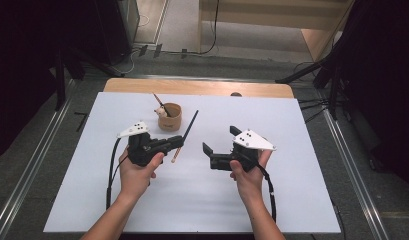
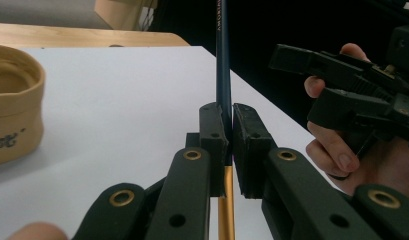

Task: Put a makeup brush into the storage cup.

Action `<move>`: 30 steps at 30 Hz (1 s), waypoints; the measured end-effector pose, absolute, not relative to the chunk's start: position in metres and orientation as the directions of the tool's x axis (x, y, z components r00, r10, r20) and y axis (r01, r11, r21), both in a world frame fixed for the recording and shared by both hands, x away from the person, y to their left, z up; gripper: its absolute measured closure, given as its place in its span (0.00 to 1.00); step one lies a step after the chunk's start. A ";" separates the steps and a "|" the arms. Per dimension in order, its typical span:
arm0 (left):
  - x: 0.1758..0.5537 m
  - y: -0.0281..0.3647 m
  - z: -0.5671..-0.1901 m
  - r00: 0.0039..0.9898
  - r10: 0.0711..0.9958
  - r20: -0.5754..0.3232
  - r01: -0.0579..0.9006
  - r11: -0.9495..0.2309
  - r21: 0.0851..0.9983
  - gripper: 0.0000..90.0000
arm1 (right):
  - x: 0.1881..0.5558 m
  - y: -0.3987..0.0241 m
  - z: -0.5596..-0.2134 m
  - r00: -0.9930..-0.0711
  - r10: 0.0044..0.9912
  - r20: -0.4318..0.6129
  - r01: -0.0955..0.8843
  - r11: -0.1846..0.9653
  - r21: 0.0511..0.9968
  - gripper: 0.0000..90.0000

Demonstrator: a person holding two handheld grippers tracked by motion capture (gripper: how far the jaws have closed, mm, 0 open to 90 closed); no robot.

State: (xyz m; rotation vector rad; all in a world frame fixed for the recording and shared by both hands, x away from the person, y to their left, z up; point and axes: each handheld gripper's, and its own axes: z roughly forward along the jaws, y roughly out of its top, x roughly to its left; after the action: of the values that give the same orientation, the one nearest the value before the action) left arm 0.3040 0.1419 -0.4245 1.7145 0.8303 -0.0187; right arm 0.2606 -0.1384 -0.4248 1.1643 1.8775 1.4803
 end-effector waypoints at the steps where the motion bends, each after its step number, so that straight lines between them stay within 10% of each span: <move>1: 0.304 0.141 -0.426 0.749 0.504 -0.430 0.535 -0.076 0.842 0.94 | 0.260 -0.138 -0.425 -0.526 0.837 0.150 0.332 0.040 0.942 0.01; 30: 0.286 0.116 -0.436 0.809 0.438 -0.393 0.479 -0.102 0.872 0.94 | 0.261 -0.121 -0.431 -0.447 0.763 0.468 0.490 -0.229 0.841 0.33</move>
State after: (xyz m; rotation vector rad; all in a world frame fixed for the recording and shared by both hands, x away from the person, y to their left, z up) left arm 0.2864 0.1163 -0.4360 1.7243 0.7173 -0.0401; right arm 0.2615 -0.1206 -0.4308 1.5041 1.7884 1.7358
